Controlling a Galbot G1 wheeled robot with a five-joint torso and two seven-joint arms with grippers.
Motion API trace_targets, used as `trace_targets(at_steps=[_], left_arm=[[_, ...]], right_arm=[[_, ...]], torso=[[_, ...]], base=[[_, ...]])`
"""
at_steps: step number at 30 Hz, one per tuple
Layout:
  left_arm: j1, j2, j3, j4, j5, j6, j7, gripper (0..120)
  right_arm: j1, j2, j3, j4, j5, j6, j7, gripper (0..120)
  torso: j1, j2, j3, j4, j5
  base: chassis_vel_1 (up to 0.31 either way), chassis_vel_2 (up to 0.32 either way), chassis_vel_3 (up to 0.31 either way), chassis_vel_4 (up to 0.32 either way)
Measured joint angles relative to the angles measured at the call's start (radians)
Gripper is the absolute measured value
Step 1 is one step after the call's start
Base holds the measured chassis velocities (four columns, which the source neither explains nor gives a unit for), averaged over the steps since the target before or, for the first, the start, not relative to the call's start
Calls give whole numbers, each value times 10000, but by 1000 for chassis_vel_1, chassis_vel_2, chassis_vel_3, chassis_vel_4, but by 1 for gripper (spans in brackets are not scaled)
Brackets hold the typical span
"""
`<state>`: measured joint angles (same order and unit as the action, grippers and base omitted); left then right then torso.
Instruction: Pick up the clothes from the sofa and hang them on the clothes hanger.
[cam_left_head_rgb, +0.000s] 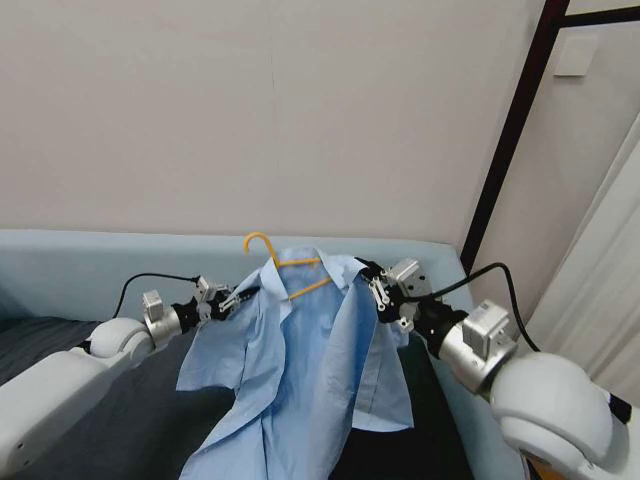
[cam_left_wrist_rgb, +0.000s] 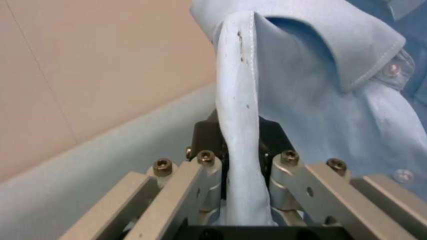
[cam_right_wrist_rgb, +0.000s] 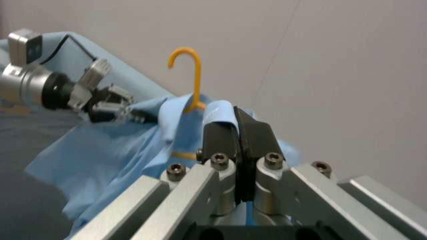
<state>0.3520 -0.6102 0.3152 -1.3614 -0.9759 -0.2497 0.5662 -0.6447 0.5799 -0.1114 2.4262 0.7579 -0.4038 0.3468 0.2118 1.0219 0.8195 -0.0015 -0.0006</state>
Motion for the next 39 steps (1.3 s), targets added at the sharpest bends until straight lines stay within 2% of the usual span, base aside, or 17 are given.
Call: trace_targets(at_steps=[2, 6, 7, 14, 21, 25, 27, 31, 32, 39], left_arm=[[-194, 233, -14, -395, -139, 66, -194, 7], [-341, 494, -73, -786, -188, 100, -313, 7], [-590, 924, -169, -1269, -245, 105, -462, 7], [-1559, 1970, -174, -2163, -405, 34, -497, 7], [-1947, 2284, -62, -2521, -260, 4, -211, 7], [-1887, 2300, -16, -2746, -41, 6, -169, 7], [-1914, 2268, 35, -2742, -26, 11, -172, 7], [-2670, 1946, 797, -2410, -5, 16, -253, 7], [-2670, 1946, 797, -2410, -5, 16, -253, 7], [-3670, 1415, 1727, -1912, 16, 11, -256, 7]], right_arm=[[-902, 137, 302, 45, -371, 131, -39, 0], [-1533, 271, 334, 43, -483, 155, -16, 0], [-2091, 449, 298, -32, -475, 160, 153, 0], [-2678, 827, 165, -214, 196, 90, 746, 0], [-3444, 1089, 372, -431, -128, 25, 907, 1], [-4240, 1201, 576, -340, -1134, 23, 852, 20], [-4326, 1200, 622, -312, -1240, -4, 854, 23], [-4707, 1075, 1125, -97, -1408, -244, 1071, 43], [-4707, 1075, 1125, -97, -1408, -244, 1071, 43], [-5779, 842, 1997, 117, -2175, -219, 1130, 69]], torso=[[0, 0, 0, 1, 3], [0, 0, 0, 4, 1], [0, 0, 0, 4, 0], [-1, 1, 0, 6, 0], [0, 1, 0, 3, 1], [0, 1, 0, 3, 0], [-1, 2, 0, 3, -1], [0, 0, 1, 3, -1], [0, 0, 1, 3, -1], [0, 1, 1, 5, 1]], base=[[0, 0, 0, 0], [0, 0, 0, 0], [0, 0, 0, 0], [0, 0, 0, 0], [0, 0, 0, 0], [0, 0, 0, 0], [0, 0, 0, 0], [0, 0, 0, 0], [0, 0, 0, 0], [0, 0, 0, 0]])
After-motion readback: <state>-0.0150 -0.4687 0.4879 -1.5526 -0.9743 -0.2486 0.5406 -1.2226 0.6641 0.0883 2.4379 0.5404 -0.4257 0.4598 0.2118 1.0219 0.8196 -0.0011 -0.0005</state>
